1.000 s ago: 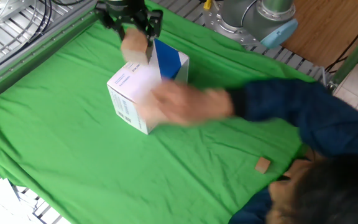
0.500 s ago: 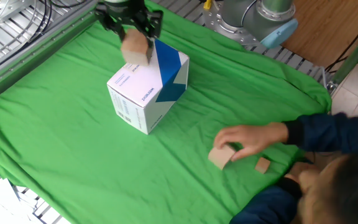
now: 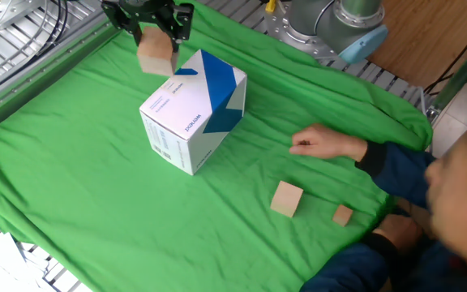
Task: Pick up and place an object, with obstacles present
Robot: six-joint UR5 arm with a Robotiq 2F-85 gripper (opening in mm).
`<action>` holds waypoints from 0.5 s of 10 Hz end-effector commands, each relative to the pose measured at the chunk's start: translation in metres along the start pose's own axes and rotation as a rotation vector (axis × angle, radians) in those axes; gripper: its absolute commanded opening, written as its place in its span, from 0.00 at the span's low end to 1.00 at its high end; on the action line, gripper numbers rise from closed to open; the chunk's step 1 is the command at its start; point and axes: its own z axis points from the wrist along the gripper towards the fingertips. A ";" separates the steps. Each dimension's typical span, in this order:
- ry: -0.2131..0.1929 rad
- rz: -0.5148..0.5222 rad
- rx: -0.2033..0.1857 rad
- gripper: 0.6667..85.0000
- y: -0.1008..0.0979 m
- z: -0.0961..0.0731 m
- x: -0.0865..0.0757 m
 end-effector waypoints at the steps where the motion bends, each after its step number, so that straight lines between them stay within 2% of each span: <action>1: -0.055 0.012 -0.083 0.01 0.019 -0.003 -0.013; 2: -0.057 0.014 -0.094 0.01 0.022 -0.003 -0.014; 3: -0.062 0.025 -0.136 0.01 0.033 -0.005 -0.015; 4: -0.057 0.088 -0.234 0.01 0.062 -0.012 -0.017; 5: -0.041 0.149 -0.254 0.01 0.101 -0.027 -0.024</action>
